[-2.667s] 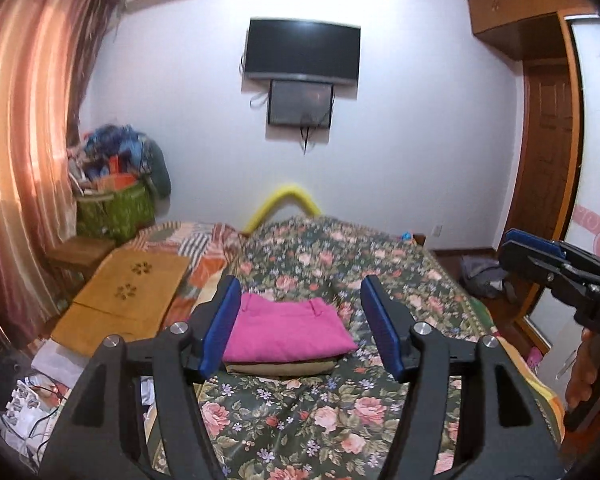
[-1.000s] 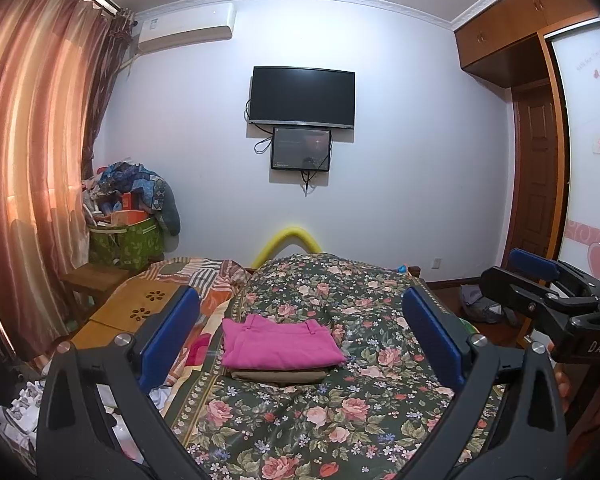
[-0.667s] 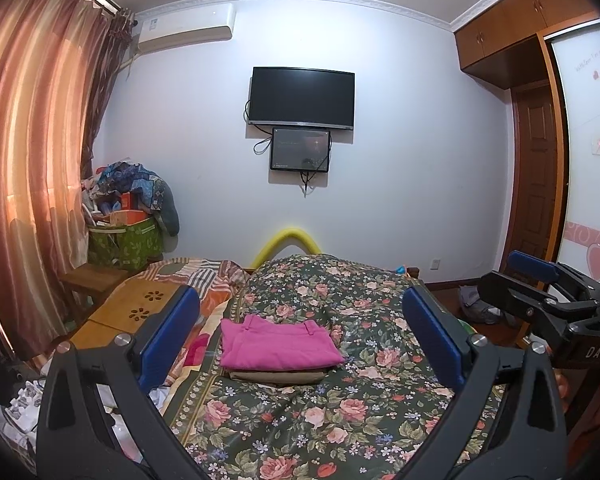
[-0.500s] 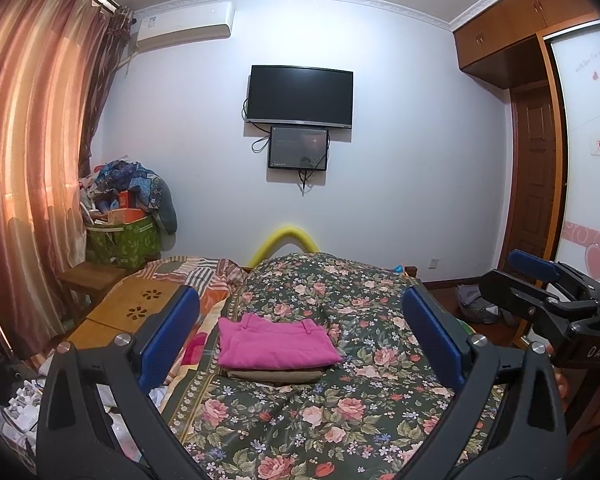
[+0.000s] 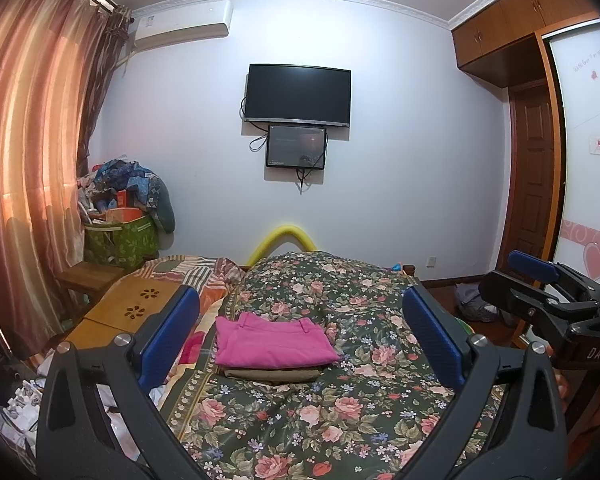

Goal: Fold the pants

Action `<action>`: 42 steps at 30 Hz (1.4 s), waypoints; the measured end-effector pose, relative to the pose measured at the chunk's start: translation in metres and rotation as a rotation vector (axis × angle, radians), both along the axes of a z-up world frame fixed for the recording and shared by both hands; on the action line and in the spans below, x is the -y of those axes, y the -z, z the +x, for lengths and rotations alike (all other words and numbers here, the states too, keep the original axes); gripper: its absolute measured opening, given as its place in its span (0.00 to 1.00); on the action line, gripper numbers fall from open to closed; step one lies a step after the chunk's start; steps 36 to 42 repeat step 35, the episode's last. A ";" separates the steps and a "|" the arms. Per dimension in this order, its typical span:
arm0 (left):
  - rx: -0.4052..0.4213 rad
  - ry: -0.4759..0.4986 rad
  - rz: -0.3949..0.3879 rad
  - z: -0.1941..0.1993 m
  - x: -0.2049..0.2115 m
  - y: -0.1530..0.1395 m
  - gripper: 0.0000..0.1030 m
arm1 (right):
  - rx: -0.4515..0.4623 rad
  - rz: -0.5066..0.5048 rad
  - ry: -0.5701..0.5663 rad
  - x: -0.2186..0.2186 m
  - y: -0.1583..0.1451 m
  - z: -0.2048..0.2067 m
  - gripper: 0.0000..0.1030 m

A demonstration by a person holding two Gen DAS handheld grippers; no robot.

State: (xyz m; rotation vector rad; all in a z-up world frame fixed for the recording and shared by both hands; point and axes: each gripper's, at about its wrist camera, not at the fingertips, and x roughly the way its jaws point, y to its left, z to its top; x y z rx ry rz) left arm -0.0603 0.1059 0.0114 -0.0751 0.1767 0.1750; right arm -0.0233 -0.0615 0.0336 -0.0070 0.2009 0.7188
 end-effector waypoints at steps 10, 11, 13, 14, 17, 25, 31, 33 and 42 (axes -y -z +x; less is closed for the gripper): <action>-0.006 0.023 0.007 0.000 -0.001 0.003 1.00 | -0.006 0.003 0.005 0.001 0.000 0.001 1.00; -0.006 0.025 0.007 0.000 -0.002 0.003 1.00 | -0.007 0.003 0.005 0.001 0.000 0.001 1.00; -0.011 0.033 0.005 0.001 -0.002 0.003 1.00 | -0.009 0.004 0.005 0.001 0.000 0.000 1.00; -0.015 0.040 0.001 0.001 -0.003 0.003 1.00 | -0.008 0.003 0.005 0.000 0.001 0.000 1.00; -0.018 0.041 -0.012 0.001 -0.006 0.003 1.00 | -0.008 0.003 0.007 0.001 0.001 0.000 1.00; -0.025 0.042 -0.017 0.002 -0.006 0.004 1.00 | -0.008 0.002 0.006 0.001 0.001 0.000 1.00; -0.027 0.042 -0.008 0.002 -0.003 0.004 1.00 | -0.012 -0.003 0.009 0.000 0.002 0.001 1.00; -0.030 0.041 -0.009 0.002 -0.003 0.005 1.00 | -0.014 -0.004 0.008 0.000 0.003 0.001 1.00; -0.031 0.040 -0.015 0.003 -0.003 0.005 1.00 | -0.014 -0.004 0.008 0.000 0.003 0.001 1.00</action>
